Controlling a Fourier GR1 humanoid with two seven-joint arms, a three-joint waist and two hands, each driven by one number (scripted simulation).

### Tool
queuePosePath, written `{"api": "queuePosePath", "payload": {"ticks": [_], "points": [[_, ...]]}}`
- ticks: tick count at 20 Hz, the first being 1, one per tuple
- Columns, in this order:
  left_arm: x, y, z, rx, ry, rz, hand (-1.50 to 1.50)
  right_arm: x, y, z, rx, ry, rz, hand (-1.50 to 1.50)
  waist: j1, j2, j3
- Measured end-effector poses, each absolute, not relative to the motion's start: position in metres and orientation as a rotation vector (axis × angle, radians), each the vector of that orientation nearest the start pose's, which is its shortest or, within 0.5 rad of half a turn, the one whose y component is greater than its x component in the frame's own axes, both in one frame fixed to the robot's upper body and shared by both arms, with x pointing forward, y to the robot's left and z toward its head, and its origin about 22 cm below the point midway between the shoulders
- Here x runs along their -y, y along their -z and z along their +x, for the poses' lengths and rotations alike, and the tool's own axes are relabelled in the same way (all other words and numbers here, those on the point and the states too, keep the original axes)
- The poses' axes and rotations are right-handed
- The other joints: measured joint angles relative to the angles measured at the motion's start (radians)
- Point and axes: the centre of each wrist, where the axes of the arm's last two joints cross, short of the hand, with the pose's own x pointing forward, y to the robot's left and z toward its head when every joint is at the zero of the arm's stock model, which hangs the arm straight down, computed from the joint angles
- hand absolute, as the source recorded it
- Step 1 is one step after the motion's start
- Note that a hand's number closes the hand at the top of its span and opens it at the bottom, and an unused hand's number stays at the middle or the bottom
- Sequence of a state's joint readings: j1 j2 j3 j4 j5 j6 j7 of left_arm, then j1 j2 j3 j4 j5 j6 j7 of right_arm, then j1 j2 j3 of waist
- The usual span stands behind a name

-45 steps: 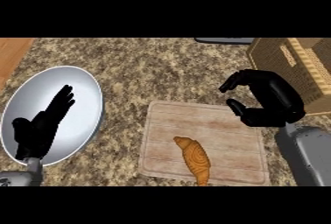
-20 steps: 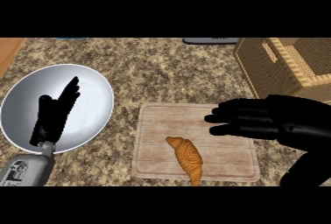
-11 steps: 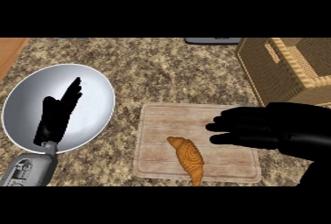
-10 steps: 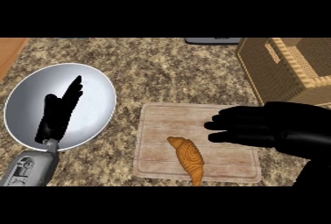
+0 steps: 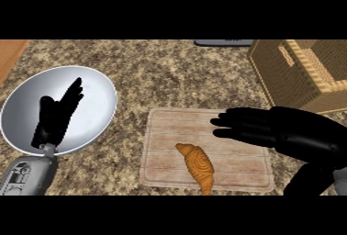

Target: Pick the croissant from the cutting board and place it in the basket

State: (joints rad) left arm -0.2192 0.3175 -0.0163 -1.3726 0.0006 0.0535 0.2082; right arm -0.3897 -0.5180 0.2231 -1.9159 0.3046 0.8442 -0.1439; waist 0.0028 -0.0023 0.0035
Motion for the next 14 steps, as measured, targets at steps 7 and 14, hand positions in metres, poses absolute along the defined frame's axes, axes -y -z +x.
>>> {"api": "queuePosePath", "payload": {"ticks": [7, 14], "points": [[-0.278, -0.031, 0.296, 1.369, 0.219, 0.278, 0.0, 0.201, -0.156, 0.275, 1.661, -1.737, 0.111, -1.5, 0.002, 0.0, 0.0], [-0.28, -0.027, 0.291, 1.371, 0.215, 0.278, 0.0, 0.185, -0.12, 0.278, 1.654, -1.745, 0.112, -1.5, 0.002, 0.0, 0.0]]}}
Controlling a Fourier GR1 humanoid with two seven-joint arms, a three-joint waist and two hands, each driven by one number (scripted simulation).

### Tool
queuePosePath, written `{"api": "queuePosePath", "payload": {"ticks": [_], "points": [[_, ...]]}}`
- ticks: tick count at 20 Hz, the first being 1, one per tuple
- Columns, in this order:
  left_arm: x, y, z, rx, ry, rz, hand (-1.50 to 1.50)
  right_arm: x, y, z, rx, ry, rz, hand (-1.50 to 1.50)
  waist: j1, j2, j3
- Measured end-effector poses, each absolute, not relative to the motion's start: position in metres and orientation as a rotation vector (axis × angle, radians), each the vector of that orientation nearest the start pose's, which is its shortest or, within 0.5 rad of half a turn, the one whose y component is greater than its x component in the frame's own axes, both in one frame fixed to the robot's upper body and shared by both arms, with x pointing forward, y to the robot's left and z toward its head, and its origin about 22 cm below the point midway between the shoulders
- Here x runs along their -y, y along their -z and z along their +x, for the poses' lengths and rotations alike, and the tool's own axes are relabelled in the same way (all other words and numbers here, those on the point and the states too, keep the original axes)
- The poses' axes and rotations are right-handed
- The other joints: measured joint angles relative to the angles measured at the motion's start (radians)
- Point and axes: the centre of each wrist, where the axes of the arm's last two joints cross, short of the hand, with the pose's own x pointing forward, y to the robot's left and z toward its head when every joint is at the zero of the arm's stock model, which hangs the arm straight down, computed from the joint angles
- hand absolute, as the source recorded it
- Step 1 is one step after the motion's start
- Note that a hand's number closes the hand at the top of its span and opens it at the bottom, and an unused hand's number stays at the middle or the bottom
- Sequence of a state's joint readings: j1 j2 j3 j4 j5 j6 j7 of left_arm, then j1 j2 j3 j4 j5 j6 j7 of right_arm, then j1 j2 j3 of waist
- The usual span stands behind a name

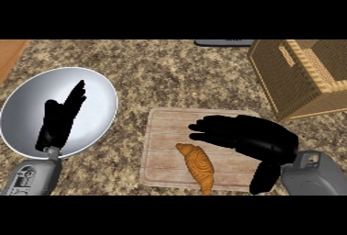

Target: Pick the croissant from the cutting board and place it in the basket

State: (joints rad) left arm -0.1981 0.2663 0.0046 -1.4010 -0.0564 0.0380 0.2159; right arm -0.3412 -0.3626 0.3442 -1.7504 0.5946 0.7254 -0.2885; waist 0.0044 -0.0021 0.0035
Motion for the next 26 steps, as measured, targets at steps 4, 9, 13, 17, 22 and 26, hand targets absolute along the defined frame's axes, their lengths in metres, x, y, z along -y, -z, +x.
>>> {"api": "queuePosePath", "payload": {"ticks": [4, 9, 13, 17, 22, 26], "points": [[-0.28, -0.027, 0.295, 1.378, 0.217, 0.277, 0.0, 0.175, -0.106, 0.276, 1.658, -1.753, 0.113, -1.5, -0.001, -0.002, 0.002], [-0.28, -0.027, 0.298, 1.378, 0.216, 0.276, 0.0, 0.165, -0.096, 0.276, 1.66, -1.756, 0.122, -1.5, -0.001, -0.002, 0.003], [-0.279, -0.028, 0.299, 1.374, 0.212, 0.284, 0.0, 0.152, -0.081, 0.275, 1.657, -1.758, 0.129, -1.5, -0.001, -0.002, 0.002], [-0.277, -0.028, 0.297, 1.37, 0.216, 0.281, 0.0, 0.146, -0.071, 0.274, 1.65, -1.761, 0.126, -1.5, -0.002, -0.001, 0.001], [-0.277, -0.028, 0.3, 1.372, 0.214, 0.277, 0.0, 0.14, -0.061, 0.28, 1.619, -1.77, 0.114, -1.5, -0.002, -0.001, 0.001], [-0.279, -0.028, 0.3, 1.365, 0.214, 0.272, 0.0, 0.139, -0.057, 0.276, 1.591, -1.78, 0.118, -1.5, -0.003, -0.001, 0.0]]}}
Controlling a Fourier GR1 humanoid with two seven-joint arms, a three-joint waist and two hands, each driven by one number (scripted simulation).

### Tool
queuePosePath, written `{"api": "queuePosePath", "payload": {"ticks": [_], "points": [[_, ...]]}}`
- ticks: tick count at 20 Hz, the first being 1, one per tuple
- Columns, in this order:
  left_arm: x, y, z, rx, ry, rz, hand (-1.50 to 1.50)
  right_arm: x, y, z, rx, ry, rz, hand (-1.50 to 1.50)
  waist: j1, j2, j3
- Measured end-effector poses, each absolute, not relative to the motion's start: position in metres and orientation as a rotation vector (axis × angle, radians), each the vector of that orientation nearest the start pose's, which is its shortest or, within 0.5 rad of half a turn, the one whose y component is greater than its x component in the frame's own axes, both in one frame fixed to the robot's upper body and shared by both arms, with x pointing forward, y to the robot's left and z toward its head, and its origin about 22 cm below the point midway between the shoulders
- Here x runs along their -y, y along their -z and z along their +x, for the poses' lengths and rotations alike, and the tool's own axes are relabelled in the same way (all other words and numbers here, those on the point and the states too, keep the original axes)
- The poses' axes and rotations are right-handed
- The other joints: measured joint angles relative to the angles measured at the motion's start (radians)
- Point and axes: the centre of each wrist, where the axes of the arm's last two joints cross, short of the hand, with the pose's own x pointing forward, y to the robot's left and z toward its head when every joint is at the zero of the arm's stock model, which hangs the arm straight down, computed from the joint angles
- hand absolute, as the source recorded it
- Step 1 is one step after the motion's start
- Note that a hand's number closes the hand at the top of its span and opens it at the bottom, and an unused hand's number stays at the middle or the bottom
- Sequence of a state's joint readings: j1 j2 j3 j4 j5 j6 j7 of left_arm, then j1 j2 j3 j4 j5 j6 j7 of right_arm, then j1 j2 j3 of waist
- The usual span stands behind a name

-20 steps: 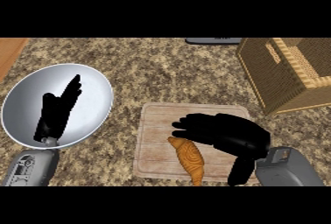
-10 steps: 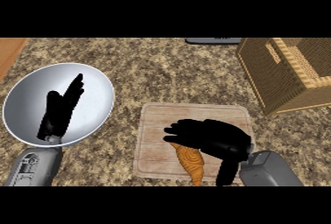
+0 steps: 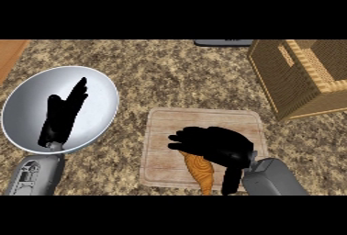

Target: Pick the croissant from the cutting board and place it in the basket

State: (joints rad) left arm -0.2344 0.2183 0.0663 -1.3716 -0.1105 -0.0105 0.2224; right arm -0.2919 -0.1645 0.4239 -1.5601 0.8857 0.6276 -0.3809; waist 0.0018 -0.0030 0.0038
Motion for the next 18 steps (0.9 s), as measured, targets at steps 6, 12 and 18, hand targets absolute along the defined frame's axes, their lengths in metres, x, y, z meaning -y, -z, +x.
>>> {"api": "queuePosePath", "payload": {"ticks": [6, 12, 18], "points": [[-0.277, -0.03, 0.3, 1.375, 0.212, 0.281, 0.0, 0.136, -0.043, 0.277, 1.575, -1.788, 0.126, -1.5, 0.0, 0.001, -0.001], [-0.276, -0.025, 0.29, 1.367, 0.21, 0.272, 0.0, 0.135, -0.036, 0.278, 1.57, -1.801, 0.119, 1.5, 0.0, 0.001, -0.002], [-0.279, -0.03, 0.292, 1.37, 0.215, 0.273, 0.0, 0.126, -0.029, 0.273, 1.668, -1.876, 0.061, 1.5, 0.0, 0.0, -0.003]]}}
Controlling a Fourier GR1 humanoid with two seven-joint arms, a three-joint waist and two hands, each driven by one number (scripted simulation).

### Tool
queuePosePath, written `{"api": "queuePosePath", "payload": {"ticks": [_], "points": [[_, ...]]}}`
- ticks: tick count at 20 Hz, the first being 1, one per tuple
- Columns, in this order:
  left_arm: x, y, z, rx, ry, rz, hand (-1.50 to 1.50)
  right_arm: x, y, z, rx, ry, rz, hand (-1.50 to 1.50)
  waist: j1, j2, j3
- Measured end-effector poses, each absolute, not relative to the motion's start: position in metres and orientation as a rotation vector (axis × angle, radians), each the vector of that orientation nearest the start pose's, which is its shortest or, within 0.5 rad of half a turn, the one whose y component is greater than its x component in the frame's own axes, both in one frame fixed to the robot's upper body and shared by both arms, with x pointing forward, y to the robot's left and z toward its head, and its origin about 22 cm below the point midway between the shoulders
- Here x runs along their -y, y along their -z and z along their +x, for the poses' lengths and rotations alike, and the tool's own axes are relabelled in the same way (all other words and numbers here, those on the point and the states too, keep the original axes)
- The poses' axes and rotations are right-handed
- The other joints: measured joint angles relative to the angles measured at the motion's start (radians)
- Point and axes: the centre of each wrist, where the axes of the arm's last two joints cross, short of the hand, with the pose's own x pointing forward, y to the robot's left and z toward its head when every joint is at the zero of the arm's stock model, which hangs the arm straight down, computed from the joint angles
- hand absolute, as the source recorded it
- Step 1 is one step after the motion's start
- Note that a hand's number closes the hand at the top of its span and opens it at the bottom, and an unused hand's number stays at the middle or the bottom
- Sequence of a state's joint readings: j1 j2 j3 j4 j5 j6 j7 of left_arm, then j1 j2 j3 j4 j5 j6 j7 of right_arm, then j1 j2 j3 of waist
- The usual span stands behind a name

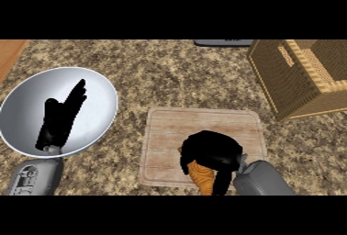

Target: Pick the croissant from the cutting board and place it in the basket

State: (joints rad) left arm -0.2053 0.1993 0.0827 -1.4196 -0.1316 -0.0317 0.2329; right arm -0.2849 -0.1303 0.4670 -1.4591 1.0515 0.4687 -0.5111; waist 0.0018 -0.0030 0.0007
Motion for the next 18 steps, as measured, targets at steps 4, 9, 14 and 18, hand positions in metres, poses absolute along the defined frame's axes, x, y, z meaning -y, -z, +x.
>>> {"api": "queuePosePath", "payload": {"ticks": [4, 9, 14, 18], "points": [[-0.281, -0.033, 0.29, 1.366, 0.212, 0.27, 0.0, 0.123, -0.027, 0.274, 1.744, -1.903, 0.02, 1.5, 0.001, -0.002, 0.0], [-0.275, -0.034, 0.293, 1.367, 0.211, 0.27, 0.0, 0.125, -0.033, 0.298, 1.571, -1.768, -0.299, 1.5, 0.001, -0.005, -0.002], [-0.274, -0.038, 0.295, 1.373, 0.222, 0.272, 0.0, 0.131, -0.041, 0.324, 1.276, -1.58, -0.681, 1.5, 0.009, 0.001, -0.003], [-0.274, -0.035, 0.296, 1.374, 0.223, 0.267, 0.0, 0.118, -0.054, 0.349, 1.208, -1.462, -0.862, 1.5, 0.019, 0.005, 0.0]]}}
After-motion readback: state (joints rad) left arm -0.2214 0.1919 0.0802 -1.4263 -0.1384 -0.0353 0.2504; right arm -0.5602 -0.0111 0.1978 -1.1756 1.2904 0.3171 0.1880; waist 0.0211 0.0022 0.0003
